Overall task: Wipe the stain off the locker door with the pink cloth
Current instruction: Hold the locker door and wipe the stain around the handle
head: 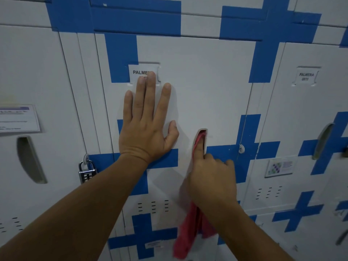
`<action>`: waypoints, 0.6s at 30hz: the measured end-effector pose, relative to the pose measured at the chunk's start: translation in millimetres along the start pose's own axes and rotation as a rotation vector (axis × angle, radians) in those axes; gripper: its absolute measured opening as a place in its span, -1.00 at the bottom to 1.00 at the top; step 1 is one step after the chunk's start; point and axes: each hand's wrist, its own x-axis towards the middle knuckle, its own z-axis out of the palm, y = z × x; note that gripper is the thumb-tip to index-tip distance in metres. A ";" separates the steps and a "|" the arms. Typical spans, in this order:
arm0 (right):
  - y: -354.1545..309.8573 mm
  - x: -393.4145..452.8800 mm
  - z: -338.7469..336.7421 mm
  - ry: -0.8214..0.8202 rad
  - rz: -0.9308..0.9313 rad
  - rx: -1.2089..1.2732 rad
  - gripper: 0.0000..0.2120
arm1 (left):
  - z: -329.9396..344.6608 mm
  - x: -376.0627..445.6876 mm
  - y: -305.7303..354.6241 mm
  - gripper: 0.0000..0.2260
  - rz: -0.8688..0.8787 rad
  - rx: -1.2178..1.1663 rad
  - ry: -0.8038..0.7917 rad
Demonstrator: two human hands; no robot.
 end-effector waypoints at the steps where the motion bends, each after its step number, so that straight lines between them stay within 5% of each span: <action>1: 0.1 0.4 2.8 -0.040 -0.013 -0.018 -0.39 | 0.0 -0.3 0.4 -0.32 0.003 -0.003 0.002; 7: 5.5 -7.4 7.3 -0.153 -0.092 -0.050 -0.58 | 0.5 0.7 0.8 -0.31 0.005 0.002 -0.003; 11: 11.5 -5.5 -0.8 -0.092 -0.035 0.244 -0.88 | 0.4 -0.4 0.0 -0.32 0.004 0.002 -0.001; 15: 22.1 -2.1 5.0 -0.024 0.046 0.496 -0.88 | 0.2 0.3 1.2 -0.32 0.010 -0.007 0.020; 18: 20.3 -5.2 11.2 -0.071 0.088 0.923 -0.86 | 0.5 0.2 0.7 -0.32 0.008 0.001 0.027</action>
